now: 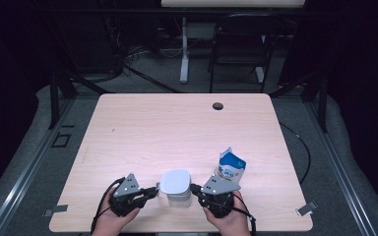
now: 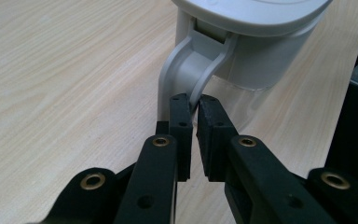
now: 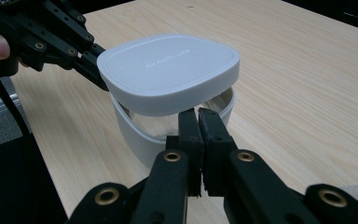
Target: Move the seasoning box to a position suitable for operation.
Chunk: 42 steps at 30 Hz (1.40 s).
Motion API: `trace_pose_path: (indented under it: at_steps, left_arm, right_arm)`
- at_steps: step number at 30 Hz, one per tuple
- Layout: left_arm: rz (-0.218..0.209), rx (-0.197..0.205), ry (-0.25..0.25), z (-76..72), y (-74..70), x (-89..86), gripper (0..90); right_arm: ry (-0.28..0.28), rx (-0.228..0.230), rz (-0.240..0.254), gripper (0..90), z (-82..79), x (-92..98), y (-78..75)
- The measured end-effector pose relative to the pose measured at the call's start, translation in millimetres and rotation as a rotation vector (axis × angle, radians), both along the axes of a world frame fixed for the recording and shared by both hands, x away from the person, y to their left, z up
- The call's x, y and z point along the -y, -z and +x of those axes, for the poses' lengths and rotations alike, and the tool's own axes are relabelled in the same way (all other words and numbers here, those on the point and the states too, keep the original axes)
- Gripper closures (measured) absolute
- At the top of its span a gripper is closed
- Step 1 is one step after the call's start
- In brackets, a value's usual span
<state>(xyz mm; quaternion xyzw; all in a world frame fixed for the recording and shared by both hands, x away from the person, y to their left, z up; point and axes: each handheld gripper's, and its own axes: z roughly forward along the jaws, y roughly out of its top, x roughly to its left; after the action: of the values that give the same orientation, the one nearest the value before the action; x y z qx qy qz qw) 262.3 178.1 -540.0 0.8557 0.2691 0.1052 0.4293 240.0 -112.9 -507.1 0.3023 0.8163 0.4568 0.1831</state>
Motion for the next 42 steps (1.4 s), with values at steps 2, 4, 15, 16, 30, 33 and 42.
trace_pose_path:
  at_steps: [2, 4, 15, 16, 30, 33, 42]
  left_arm:
    - [0.004, 0.005, 0.003, 0.0, -0.1, 0.1, 85.2]
    - [0.004, 0.006, 0.007, 0.4, -0.1, -0.2, 85.2]
    - [0.001, 0.002, 0.009, 0.6, 0.0, -0.7, 85.2]
    - [0.004, 0.006, 0.012, 0.6, 0.0, -0.7, 85.2]
    - [-0.014, -0.001, -0.004, -4.3, 3.1, -2.1, 77.5]
    - [-0.012, -0.007, -0.001, -5.1, 3.1, -2.7, 76.0]
    - [-0.032, -0.021, -0.017, -6.7, 3.8, -7.3, 68.0]
  right_arm:
    - [0.000, 0.002, -0.002, 88.6, 0.6, -0.5, -1.0]
    - [-0.002, 0.004, -0.004, 88.6, 0.9, -1.6, -2.3]
    - [-0.011, 0.006, -0.018, 88.5, 2.2, -7.0, -9.1]
    - [-0.010, 0.006, -0.017, 88.5, 2.2, -7.4, -9.2]
    - [-0.020, -0.007, -0.013, 88.2, 3.3, -10.8, -15.7]
    - [-0.021, -0.007, -0.014, 88.1, 3.6, -12.1, -16.8]
    - [-0.035, 0.002, -0.020, 88.2, 4.6, -20.7, -25.3]
